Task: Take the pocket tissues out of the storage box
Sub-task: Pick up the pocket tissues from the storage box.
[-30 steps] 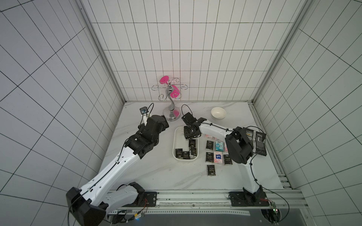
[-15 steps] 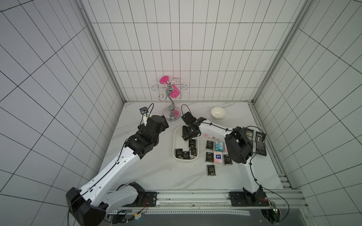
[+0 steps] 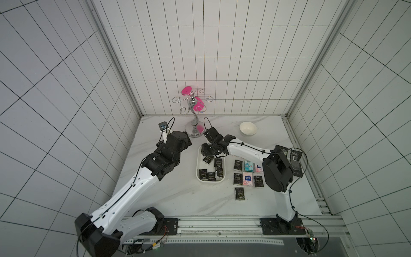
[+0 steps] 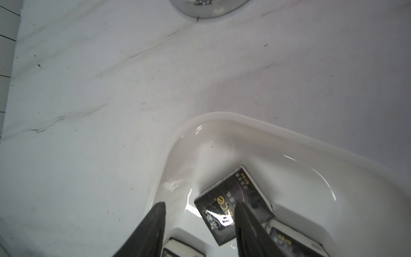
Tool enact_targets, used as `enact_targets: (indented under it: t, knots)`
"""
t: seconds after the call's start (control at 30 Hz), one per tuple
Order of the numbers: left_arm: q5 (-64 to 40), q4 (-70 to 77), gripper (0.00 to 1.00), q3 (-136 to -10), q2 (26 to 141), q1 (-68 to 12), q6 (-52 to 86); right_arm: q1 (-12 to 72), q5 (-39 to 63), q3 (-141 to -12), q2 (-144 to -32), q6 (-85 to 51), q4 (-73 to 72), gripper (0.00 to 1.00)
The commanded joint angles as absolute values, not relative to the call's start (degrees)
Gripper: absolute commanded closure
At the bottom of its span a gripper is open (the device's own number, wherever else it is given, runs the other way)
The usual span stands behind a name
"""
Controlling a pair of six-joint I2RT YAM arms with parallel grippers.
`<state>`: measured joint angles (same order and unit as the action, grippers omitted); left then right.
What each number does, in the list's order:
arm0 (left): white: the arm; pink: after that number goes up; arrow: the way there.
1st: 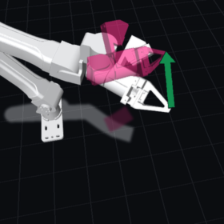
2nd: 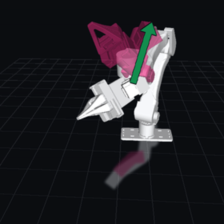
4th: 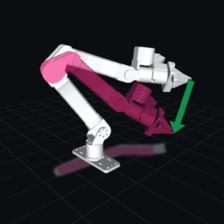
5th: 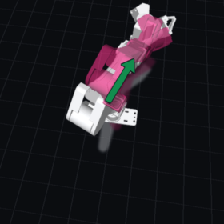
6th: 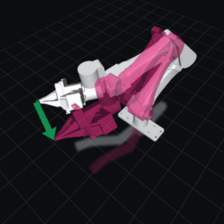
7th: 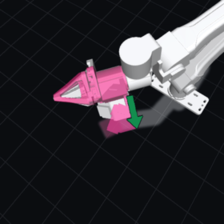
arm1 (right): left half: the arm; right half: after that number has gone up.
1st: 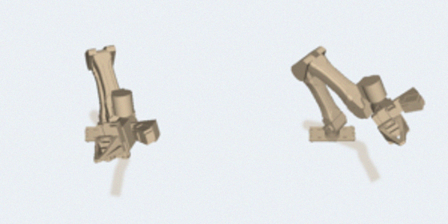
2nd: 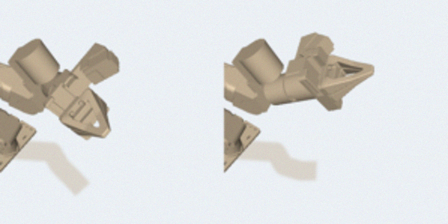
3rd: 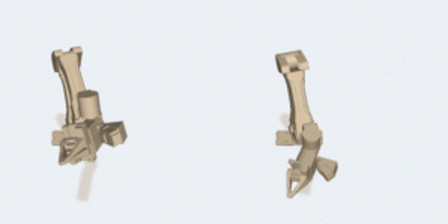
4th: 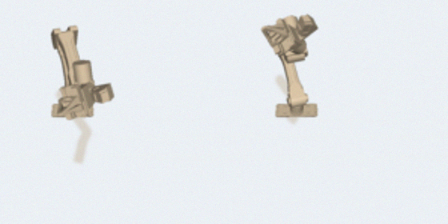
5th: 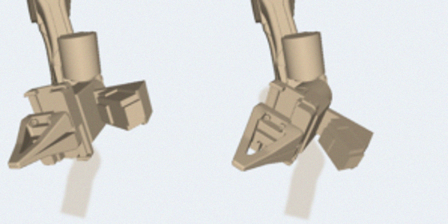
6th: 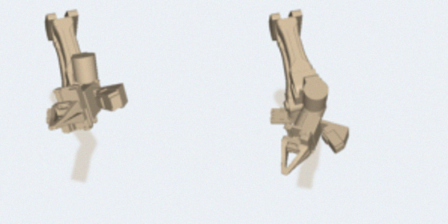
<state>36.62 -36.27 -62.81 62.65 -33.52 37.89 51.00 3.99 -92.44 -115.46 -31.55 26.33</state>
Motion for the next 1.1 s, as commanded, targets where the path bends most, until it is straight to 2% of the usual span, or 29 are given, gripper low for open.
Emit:
enact_targets:
  t: [0.0,0.23,0.57,0.93,1.07]
  knots:
    - [37.35,-36.5,0.02,-64.69,62.7,-33.92,37.19,51.2,3.18,-87.64,-111.18,-33.02,25.99,0.47]
    - [37.52,-36.38,0.02,-64.6,62.92,-33.93,37.11,51.42,4.45,-81.38,-111.21,-38.99,22.39,0.48]
    - [37.61,-36.25,0.02,-64.53,62.36,-33.93,37.0,51.43,8.19,-80.25,-114.74,-46.82,16.97,0.48]
    - [37.37,-35.54,0.02,-63.96,62.74,-33.93,37.29,51.81,5.27,-76.12,-111.45,-48.87,16.41,0.47]
    - [38.07,-36.85,0.01,-65.58,62.15,-34.01,36.65,51.81,6.05,-76.59,-113.35,-51.16,16.27,0.46]
